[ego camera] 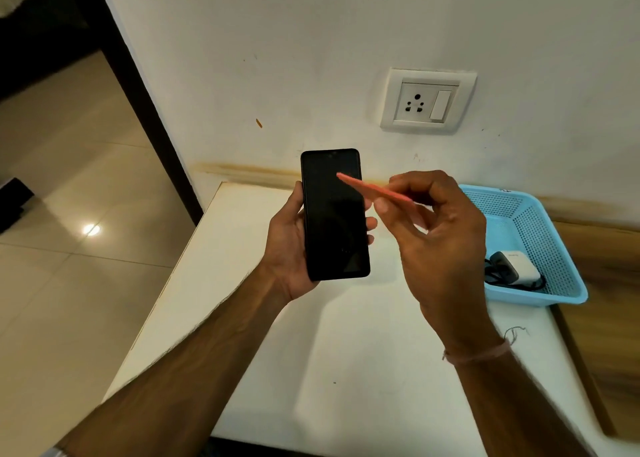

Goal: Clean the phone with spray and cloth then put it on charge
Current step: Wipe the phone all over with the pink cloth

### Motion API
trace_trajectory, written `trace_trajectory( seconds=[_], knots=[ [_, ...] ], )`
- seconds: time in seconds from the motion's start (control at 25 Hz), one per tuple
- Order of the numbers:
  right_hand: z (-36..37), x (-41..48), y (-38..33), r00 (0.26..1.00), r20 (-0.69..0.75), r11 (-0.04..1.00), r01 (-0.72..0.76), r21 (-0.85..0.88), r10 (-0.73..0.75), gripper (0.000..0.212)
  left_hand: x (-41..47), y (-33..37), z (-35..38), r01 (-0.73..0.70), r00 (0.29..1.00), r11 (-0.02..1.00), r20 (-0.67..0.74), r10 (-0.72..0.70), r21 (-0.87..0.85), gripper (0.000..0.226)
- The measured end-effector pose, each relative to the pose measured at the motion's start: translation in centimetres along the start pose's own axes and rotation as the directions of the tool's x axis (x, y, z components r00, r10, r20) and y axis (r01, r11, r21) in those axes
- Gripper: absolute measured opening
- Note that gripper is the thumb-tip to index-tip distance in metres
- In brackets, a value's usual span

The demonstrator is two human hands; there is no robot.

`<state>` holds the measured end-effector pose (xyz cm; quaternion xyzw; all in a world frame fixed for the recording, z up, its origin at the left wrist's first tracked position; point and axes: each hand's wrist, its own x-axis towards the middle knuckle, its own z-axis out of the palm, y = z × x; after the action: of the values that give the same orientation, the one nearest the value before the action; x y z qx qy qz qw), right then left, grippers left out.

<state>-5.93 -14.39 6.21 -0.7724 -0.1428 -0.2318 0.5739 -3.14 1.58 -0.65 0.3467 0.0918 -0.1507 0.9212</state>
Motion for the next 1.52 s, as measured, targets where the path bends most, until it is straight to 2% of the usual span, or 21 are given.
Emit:
trace_trajectory(
  seconds=[0.08,0.16,0.36,0.48,0.6,0.76,0.96,1.08,1.16,1.2,1.28,1.44,1.52],
  knots=[
    [-0.3,-0.2,0.7,0.984,0.018,0.978,0.176,-0.111,-0.175,0.025,-0.2,0.1,-0.1,0.014,0.999,1.000,0.050,-0.014,-0.008,0.067],
    [0.0,-0.7,1.5,0.975,0.023,0.958,0.222,-0.181,-0.221,0.027,-0.1,0.1,-0.1,0.023,0.998,0.999,0.054,-0.022,-0.022,0.064],
    [0.2,-1.9,3.8,0.982,0.096,0.968,0.178,-0.174,-0.164,0.027,0.3,0.0,-0.5,0.011,0.999,1.000,0.042,-0.011,0.001,0.065],
    [0.0,-2.0,4.6,0.971,0.139,0.957,0.218,-0.190,-0.193,0.029,0.4,-0.1,-0.5,0.029,0.997,0.999,0.078,-0.027,-0.024,0.067],
    [0.2,-2.3,5.0,0.961,0.189,0.919,0.254,-0.300,-0.204,0.035,0.5,-0.1,-0.6,0.028,0.992,0.998,0.127,-0.021,-0.055,0.069],
    [0.7,-3.1,4.7,0.938,0.252,0.792,0.338,-0.509,-0.239,0.035,0.6,-0.1,-0.9,0.030,0.992,0.999,0.121,-0.027,-0.021,0.068],
    [2.8,-4.4,3.2,0.948,0.277,0.714,0.304,-0.631,-0.158,0.043,0.6,-0.6,-0.4,0.038,0.987,0.999,0.160,-0.033,-0.027,0.072],
    [4.5,-6.4,3.5,0.876,0.439,0.702,0.442,-0.558,-0.202,0.061,0.7,-0.3,-0.2,0.047,0.973,0.996,0.229,-0.029,-0.074,0.081],
    [4.3,-8.1,4.3,0.808,0.550,0.647,0.537,-0.541,-0.210,0.078,0.8,-0.2,-0.3,0.035,0.970,0.998,0.242,-0.021,-0.055,0.083],
    [3.8,-8.4,4.6,0.783,0.590,0.621,0.567,-0.542,-0.199,0.081,0.8,-0.2,-0.4,0.037,0.969,0.997,0.247,-0.019,-0.066,0.083],
    [2.8,-7.5,4.5,0.788,0.592,0.626,0.550,-0.552,-0.169,0.069,0.7,-0.2,-0.3,0.042,0.965,0.994,0.261,-0.015,-0.099,0.080],
    [5.2,-0.9,3.0,0.878,0.477,0.720,0.357,-0.595,-0.041,0.060,0.3,-0.9,0.3,0.035,0.968,0.991,0.252,-0.002,-0.126,0.064],
    [6.4,0.0,2.4,0.863,0.503,0.723,0.375,-0.580,-0.044,0.058,0.1,-0.8,0.3,0.028,0.963,0.989,0.269,0.012,-0.145,0.062]
  ],
)
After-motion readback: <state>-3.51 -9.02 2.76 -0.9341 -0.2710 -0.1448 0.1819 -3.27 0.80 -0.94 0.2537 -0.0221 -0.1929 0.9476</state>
